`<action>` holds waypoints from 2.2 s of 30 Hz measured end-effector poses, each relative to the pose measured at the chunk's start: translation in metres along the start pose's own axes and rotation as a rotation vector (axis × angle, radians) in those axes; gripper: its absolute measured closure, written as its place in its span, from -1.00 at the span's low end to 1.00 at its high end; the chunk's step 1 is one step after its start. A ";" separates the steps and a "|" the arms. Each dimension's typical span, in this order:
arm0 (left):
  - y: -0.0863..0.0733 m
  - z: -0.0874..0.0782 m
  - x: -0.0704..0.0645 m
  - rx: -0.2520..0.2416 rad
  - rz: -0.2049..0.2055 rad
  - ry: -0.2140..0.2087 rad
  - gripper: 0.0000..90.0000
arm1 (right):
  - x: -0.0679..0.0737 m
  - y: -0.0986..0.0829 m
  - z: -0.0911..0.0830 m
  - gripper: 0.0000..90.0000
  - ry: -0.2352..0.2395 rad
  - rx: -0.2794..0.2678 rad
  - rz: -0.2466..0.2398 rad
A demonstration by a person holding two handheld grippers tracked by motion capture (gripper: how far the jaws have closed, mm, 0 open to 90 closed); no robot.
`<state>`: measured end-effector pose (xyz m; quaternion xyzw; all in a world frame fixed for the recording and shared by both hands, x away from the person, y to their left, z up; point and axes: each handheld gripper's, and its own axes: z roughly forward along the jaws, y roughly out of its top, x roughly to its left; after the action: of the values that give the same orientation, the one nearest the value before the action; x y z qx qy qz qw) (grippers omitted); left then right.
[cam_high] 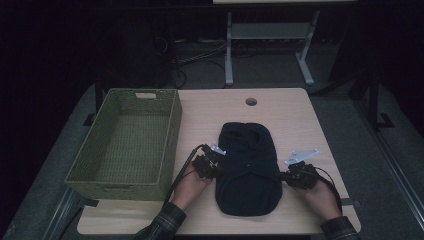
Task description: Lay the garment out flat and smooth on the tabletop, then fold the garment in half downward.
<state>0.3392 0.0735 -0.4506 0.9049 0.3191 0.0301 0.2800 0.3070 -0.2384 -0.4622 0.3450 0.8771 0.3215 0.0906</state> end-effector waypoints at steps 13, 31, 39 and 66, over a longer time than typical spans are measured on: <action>-0.022 -0.009 -0.019 -0.022 0.009 -0.052 1.00 | 0.024 -0.018 -0.013 1.00 0.020 0.006 -0.016; -0.020 -0.015 -0.008 -0.082 0.037 -0.087 0.25 | 0.006 -0.013 -0.020 0.17 -0.018 -0.059 0.041; -0.007 -0.022 0.008 -0.110 0.004 -0.099 -0.04 | -0.007 0.000 -0.018 -0.10 -0.037 -0.074 0.043; 0.071 -0.042 0.063 -0.177 -0.025 0.017 -0.08 | -0.062 0.068 -0.022 -0.10 -0.026 -0.150 0.100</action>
<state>0.4189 0.0865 -0.3857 0.8723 0.3288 0.0622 0.3567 0.3820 -0.2527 -0.4068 0.3847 0.8311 0.3858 0.1115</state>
